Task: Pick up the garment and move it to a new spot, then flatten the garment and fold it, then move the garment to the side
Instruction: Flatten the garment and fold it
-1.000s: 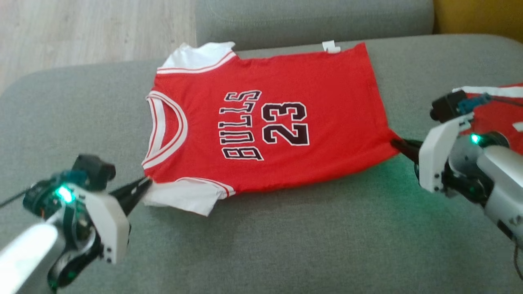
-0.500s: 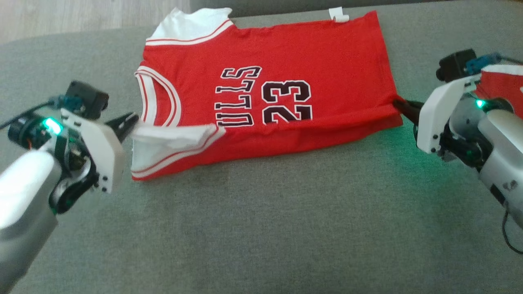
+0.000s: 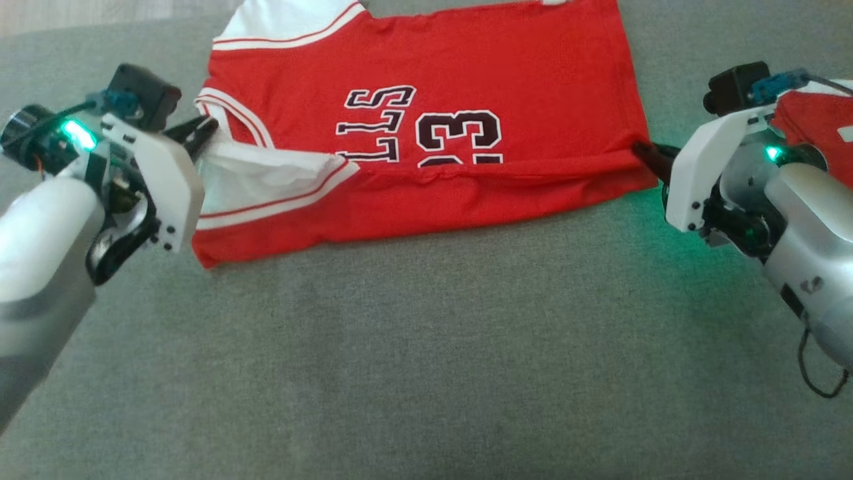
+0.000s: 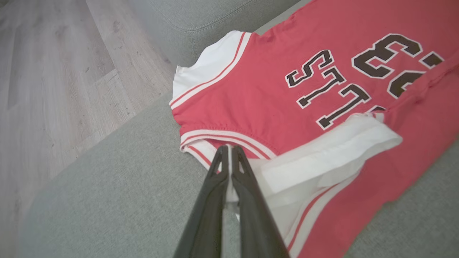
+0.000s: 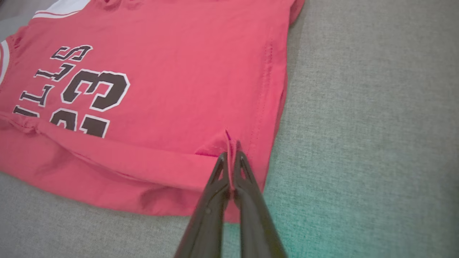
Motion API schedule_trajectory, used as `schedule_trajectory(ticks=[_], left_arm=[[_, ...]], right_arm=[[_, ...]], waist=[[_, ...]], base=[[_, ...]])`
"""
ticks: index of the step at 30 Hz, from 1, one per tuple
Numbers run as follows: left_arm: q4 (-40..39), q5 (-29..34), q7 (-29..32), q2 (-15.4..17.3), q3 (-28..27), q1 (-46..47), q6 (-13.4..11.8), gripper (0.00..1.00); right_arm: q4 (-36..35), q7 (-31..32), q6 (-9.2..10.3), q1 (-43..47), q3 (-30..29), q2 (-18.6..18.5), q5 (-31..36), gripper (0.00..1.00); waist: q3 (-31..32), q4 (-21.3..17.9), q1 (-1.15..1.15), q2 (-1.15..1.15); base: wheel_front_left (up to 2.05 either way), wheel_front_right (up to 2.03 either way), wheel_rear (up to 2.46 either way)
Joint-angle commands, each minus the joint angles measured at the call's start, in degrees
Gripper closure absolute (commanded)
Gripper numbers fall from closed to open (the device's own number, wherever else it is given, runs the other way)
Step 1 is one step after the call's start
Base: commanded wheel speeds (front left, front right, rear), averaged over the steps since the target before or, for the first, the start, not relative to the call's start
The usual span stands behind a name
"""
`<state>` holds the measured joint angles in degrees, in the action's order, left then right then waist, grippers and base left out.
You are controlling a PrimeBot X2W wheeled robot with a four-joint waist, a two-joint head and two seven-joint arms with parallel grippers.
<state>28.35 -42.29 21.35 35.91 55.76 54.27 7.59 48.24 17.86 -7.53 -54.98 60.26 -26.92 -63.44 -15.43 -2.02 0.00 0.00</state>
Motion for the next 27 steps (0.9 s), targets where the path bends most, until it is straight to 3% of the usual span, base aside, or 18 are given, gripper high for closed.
schedule_trajectory(ticks=[1,3,4,5,9,15,19,22,24,27], left_arm=[[0.24,0.27,-1.03,1.73,-1.83,4.46,-0.11,1.00],[2.39,0.44,-2.83,1.05,-1.56,6.14,-0.11,1.00],[3.83,0.58,-4.38,0.45,-2.08,6.96,-0.28,0.69],[6.77,1.01,-8.01,-1.30,-3.17,8.22,-1.55,0.00],[11.86,1.46,-14.22,-4.48,-4.40,9.30,-3.16,0.00],[16.66,0.27,-26.78,-8.48,-8.65,8.93,-7.90,0.00],[16.69,-1.22,-34.27,-10.38,-11.84,6.88,-10.18,0.00],[15.23,-2.23,-35.80,-11.03,-14.51,5.02,-11.81,0.00],[11.75,-2.37,-36.25,-11.29,-18.06,2.59,-13.52,0.00],[2.15,0.63,-36.32,-11.73,-25.53,-3.94,-16.75,0.00]], right_arm=[[-0.29,-0.90,0.04,-2.01,-0.41,0.10,0.57,1.00],[0.55,-1.78,0.04,-2.54,-0.67,0.65,0.57,1.00],[0.94,-3.09,0.04,-3.02,-0.88,0.90,0.95,1.00],[1.90,-5.19,0.04,-3.49,-1.71,1.69,0.78,0.00],[2.78,-8.04,0.04,-4.34,-3.21,2.36,-0.28,0.00],[4.04,-20.40,0.04,-5.95,-7.19,3.36,0.13,0.00],[3.72,-30.11,0.04,-5.63,-9.00,4.52,2.29,0.00],[3.36,-32.26,0.04,-5.05,-10.70,5.19,4.08,0.00],[1.63,-32.76,0.04,-4.13,-14.78,5.85,6.32,0.00],[-4.32,-32.82,0.04,0.45,-26.87,6.51,14.29,0.00]], waist=[[-0.49,-0.31,0.00,0.00],[-0.91,-0.55,0.00,0.00],[-1.12,-0.62,0.00,0.00],[-1.46,-0.69,0.00,0.00],[-1.25,-0.64,0.00,0.00],[1.10,-0.21,0.00,0.00],[3.45,0.12,0.00,0.00],[4.72,0.20,0.00,0.00],[5.75,0.27,0.00,0.00],[7.00,0.41,0.00,0.00]], base=[[0.00,0.00,0.00],[0.00,0.00,0.00],[0.00,0.00,0.00],[0.00,0.00,0.00],[0.00,0.00,0.00],[0.00,0.00,0.00],[0.00,0.00,0.00],[0.00,0.00,0.00],[0.00,0.00,0.00],[0.00,0.00,0.00]])
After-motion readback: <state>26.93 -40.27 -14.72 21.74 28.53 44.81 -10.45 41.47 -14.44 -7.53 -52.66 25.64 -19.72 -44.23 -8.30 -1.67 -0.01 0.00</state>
